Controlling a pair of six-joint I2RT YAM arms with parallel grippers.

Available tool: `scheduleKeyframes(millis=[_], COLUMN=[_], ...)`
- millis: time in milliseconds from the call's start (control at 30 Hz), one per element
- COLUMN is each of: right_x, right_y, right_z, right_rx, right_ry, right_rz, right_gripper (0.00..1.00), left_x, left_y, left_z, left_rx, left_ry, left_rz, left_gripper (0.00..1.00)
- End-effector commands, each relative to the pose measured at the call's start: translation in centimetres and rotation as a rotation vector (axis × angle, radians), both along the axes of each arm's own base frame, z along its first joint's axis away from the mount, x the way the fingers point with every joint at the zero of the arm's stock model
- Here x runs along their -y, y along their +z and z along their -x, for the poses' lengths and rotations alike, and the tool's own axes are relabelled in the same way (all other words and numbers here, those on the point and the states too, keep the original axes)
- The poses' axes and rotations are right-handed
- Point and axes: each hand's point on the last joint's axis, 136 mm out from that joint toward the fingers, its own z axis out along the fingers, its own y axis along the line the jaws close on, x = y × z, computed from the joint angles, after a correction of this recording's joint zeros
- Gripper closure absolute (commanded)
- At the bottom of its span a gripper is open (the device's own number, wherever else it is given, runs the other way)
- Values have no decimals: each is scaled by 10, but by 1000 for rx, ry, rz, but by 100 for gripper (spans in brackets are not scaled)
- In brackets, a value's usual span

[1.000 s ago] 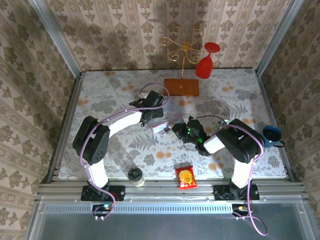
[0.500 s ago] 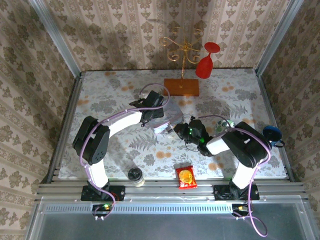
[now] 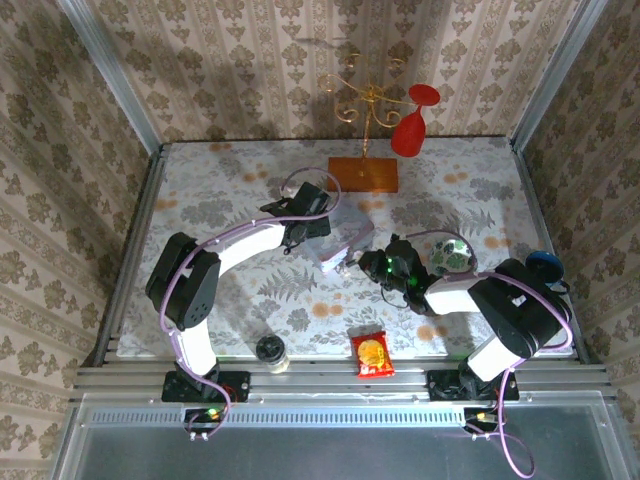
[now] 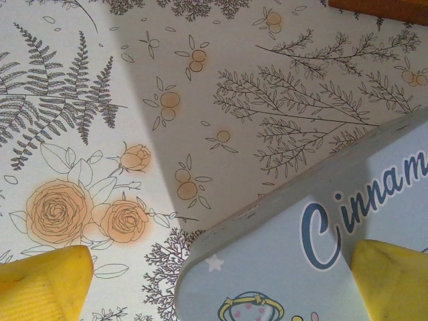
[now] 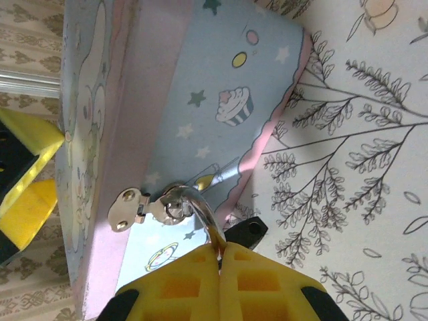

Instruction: Unlock a padlock with a key

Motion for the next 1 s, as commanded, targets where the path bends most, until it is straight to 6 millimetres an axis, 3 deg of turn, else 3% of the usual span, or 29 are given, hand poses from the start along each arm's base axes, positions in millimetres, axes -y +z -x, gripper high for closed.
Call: scheduleKeyframes(millis=[0,200,467,700,967], right_x=[11,12,20,29,59], right_y=[-9,3,14,7,1], right_z=[-6,-19,-14,13,52], right_rx=[-13,8,21,-46,-130], right_ry=[-29,-22,-1,57,65], right_rz=[65,32,71,115,154], right_gripper=[100,100,100,100,100], left_x=[-25,-25,-26,-27,-32], left_y=[-34,-34,-31,-30,-24], left_z=[18,17,16,18,18], left_rx=[-115,-116,-109,-107,-91], left_ry=[21,21,23,27,39], left_rz=[-111,-109,-111,-109,-106], left_gripper=[0,0,0,0,0])
